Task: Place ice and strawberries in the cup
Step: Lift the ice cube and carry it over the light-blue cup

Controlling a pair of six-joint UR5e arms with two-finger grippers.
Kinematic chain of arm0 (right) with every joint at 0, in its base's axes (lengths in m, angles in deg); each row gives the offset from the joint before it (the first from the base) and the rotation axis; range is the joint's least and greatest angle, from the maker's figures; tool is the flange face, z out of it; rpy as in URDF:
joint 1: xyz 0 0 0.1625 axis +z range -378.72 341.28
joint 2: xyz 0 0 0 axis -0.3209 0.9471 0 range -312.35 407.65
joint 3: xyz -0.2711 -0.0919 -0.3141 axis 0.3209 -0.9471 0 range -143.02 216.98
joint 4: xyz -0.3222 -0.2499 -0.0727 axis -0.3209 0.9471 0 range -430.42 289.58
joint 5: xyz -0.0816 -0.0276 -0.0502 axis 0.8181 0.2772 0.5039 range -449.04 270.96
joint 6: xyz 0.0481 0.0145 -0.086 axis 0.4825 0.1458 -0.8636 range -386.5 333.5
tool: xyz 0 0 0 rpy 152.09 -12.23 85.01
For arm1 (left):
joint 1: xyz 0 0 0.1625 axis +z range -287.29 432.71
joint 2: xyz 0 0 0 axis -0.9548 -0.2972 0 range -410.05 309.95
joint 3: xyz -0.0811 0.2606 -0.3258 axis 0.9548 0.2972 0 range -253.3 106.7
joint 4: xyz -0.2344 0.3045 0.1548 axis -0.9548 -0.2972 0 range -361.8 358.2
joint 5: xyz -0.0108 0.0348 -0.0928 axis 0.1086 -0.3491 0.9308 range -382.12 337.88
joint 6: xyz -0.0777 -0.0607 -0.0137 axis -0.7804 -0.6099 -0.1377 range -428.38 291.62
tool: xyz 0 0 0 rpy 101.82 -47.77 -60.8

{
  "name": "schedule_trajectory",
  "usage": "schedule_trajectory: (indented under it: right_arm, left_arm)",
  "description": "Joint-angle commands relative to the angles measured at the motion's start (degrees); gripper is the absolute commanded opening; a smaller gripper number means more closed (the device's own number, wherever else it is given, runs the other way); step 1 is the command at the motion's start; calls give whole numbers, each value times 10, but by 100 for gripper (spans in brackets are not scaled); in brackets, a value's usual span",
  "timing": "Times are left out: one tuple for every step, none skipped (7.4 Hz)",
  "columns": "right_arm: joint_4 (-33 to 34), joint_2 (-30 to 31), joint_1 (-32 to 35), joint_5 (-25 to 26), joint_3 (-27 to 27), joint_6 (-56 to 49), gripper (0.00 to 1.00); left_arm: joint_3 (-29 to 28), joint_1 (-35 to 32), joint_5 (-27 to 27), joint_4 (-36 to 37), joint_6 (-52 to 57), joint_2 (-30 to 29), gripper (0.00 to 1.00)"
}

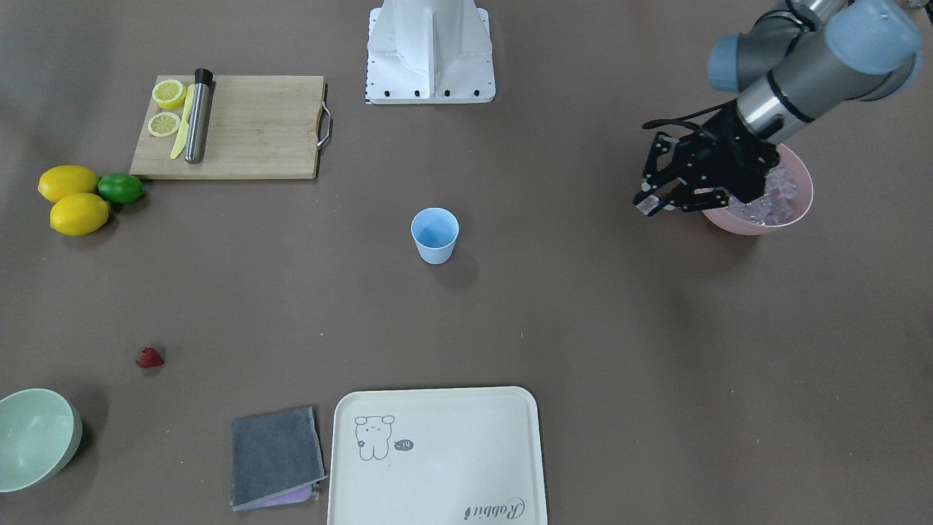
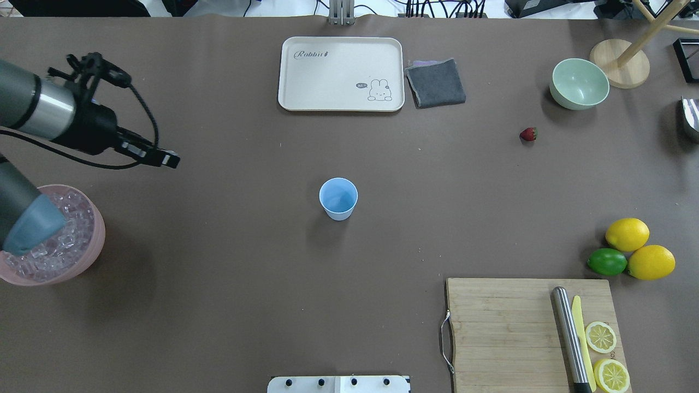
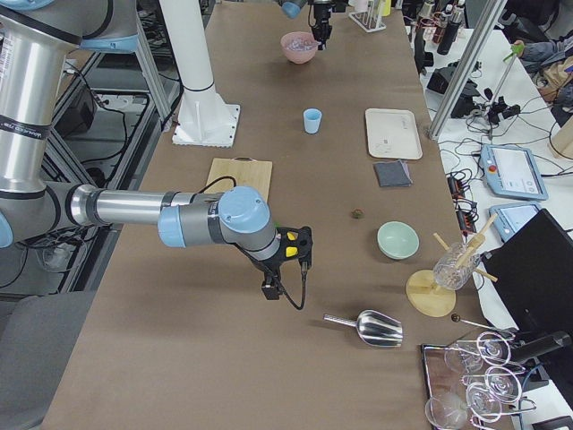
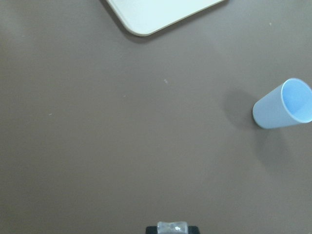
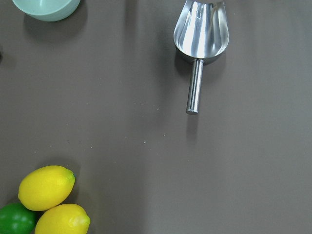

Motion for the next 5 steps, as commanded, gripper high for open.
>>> schedule_trajectory:
  right_arm:
    - [0,0,0,0,0,0,100]
    - [0,0,0,0,0,0,100]
    - [-1,-1,0,0,0,0,100]
    - [-1,-1,0,0,0,0,100]
    - [-1,-1,0,0,0,0,100]
  left_arm:
    - [-8,111,-119,1,-121,-70,0]
    - [-22,138,-146,1,-148,-91,0]
    - [-51,159,-182,1,-170,-128,0]
    - [-71,173,-205,1,-180,-150,0]
    - [-76,173,-205,1,-180,-152,0]
